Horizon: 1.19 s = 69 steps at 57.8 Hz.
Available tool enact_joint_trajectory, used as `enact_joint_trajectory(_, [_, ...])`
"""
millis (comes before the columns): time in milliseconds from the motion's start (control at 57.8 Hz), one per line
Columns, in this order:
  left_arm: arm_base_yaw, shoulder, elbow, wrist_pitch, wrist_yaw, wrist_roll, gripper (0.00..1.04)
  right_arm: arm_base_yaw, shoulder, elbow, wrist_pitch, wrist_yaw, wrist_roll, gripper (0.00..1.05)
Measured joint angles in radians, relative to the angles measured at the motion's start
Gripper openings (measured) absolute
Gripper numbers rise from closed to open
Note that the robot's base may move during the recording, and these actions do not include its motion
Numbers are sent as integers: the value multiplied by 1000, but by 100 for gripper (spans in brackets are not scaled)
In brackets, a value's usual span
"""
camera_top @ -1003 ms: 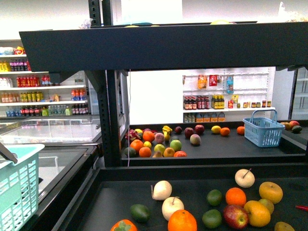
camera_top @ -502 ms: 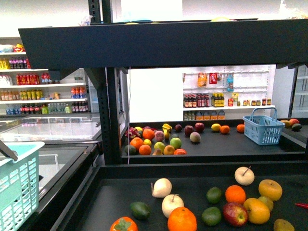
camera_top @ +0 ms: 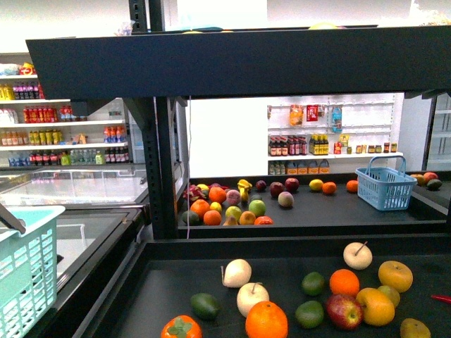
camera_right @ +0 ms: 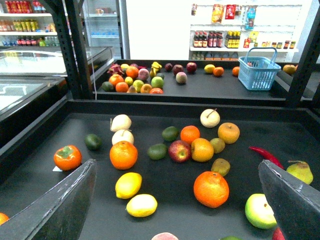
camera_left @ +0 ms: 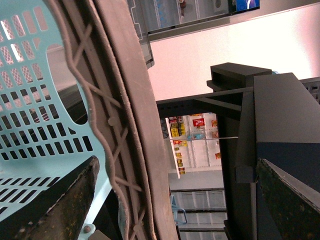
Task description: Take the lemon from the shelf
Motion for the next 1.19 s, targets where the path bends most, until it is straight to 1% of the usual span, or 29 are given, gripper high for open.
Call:
enact_joint_trajectory(87, [-2,13,18,-16,-14,8,96,0,0,0,0,0,0,97])
enact_joint_trajectory(190, [-2,23,33,-42,-26,12,78,0,0,0,0,0,0,97])
enact_joint_trajectory(208, [-2,24,34,-43,-26,13,76,0,0,0,0,0,0,97])
enact_joint_trajectory(242, [-2,27,37,-50,-27,16,69,0,0,0,0,0,0,97])
enact_joint_trajectory(260, [-2,27,37,-51,-29,17,67,0,0,0,0,0,0,97])
enact_joint_trajectory(294, [-2,28,39,-59,-33,19,60,0,0,0,0,0,0,97])
enact_joint_trajectory(311, [-2,28,39,-60,-33,19,58,0,0,0,0,0,0,97])
enact_joint_trajectory(346, [-2,28,39,-65,-37,22,51,0,0,0,0,0,0,97])
enact_joint_trajectory(363, [-2,28,39,-66,-39,22,49,0,0,0,0,0,0,97])
enact_joint_trajectory(450, [-3,28,39,-75,-40,25,33,0,0,0,0,0,0,97])
enact_joint_trajectory(467, [-3,28,39,-76,-40,25,32,0,0,0,0,0,0,97])
enact_joint_trajectory(502, [-3,28,39,-80,-40,21,25,0,0,0,0,0,0,97])
enact_joint_trajectory(554, [-3,28,39,-80,-40,-1,20,0,0,0,0,0,0,97])
enact_joint_trajectory(640, [-5,23,38,-82,-32,6,16,0,0,0,0,0,0,97])
enact_joint_trajectory(744, [-6,5,24,-96,-13,21,15,0,0,0,0,0,0,97])
enact_joint_trajectory(934, [-14,-92,-22,-184,68,127,15,0,0,0,0,0,0,97])
enact_joint_trajectory(1021, [-26,-163,-56,-211,132,193,14,0,0,0,0,0,0,97])
enact_joint_trajectory(1090, [-34,-210,-77,-220,192,227,12,0,0,0,0,0,0,97])
enact_joint_trajectory(1194, [-48,-276,-97,-239,257,267,11,0,0,0,0,0,0,97])
